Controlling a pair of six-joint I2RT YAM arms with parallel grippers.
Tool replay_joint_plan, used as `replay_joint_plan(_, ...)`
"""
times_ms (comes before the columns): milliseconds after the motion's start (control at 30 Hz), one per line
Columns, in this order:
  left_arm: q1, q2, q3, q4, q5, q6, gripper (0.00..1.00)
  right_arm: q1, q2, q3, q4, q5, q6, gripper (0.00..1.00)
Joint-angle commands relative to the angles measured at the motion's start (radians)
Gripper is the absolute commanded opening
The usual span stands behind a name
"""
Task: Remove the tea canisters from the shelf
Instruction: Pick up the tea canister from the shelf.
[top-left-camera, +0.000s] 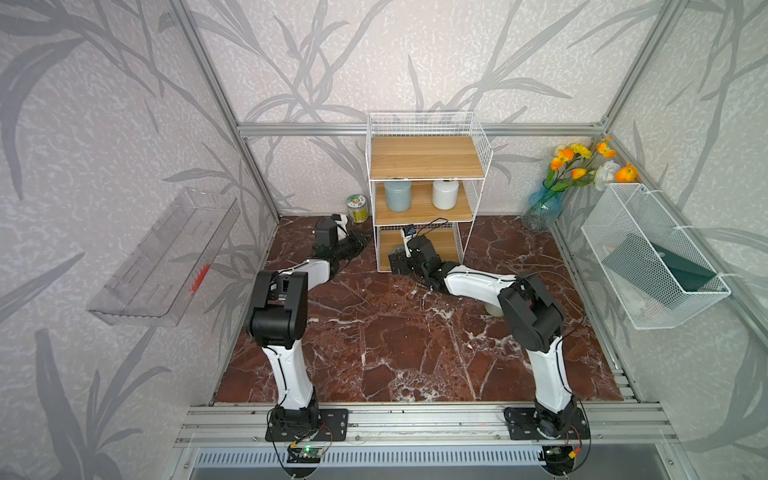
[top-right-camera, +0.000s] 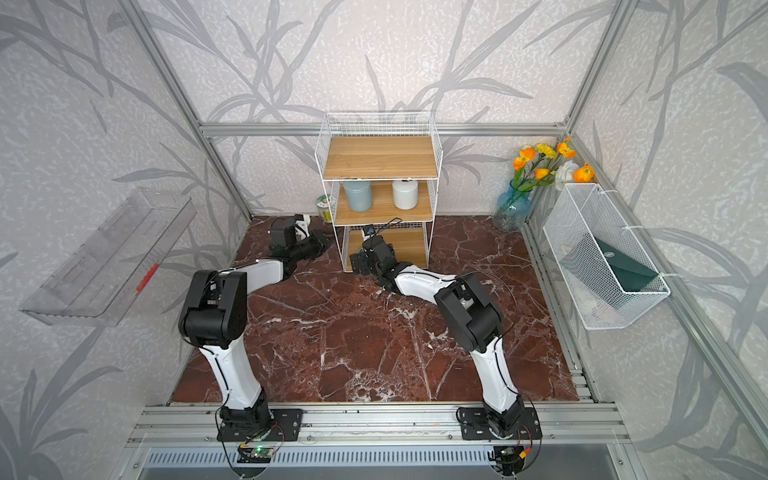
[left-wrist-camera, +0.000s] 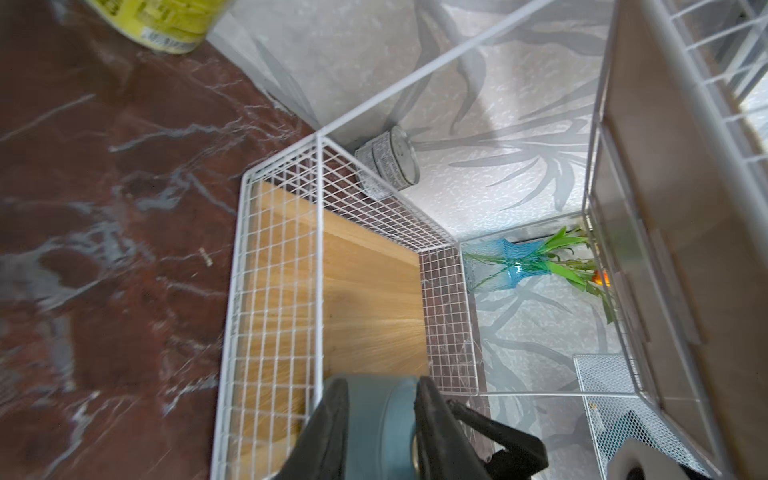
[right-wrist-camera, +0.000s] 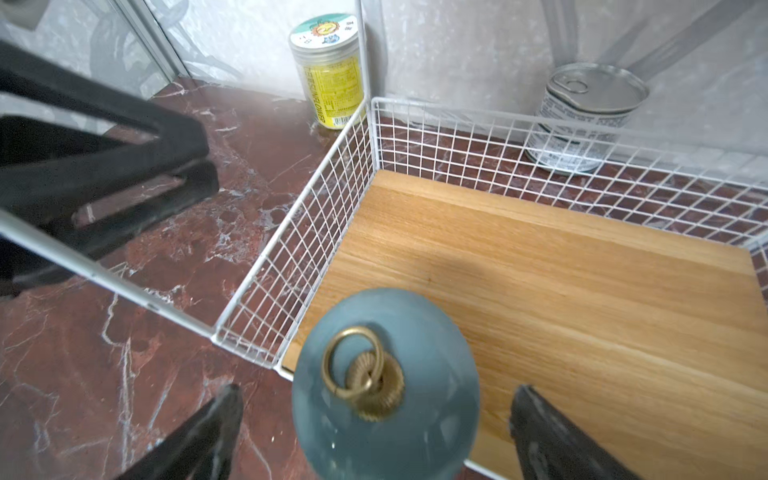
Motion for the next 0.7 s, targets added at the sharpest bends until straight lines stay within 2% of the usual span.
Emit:
replay_joint_plan(0, 0.011, -0.048, -0.041, 0.037, -0.023, 0.030, 0.30, 0.000, 0.049, 0.068, -0.055, 0.018, -0.017, 0.99)
replay_joint_plan(400, 0.025, -0.099, -0.111, 0.010, -0.010, 0.060, 0.30, 0.001, 0.126, 0.124, -0.077, 0.071, 0.004, 1.00)
replay_joint_plan(667, 0.031, -0.116, -0.134, -0.006, -0.010, 0.076, 0.30, 0.000, 0.142, 0.112, -0.013, 0.055, 0.006, 0.92)
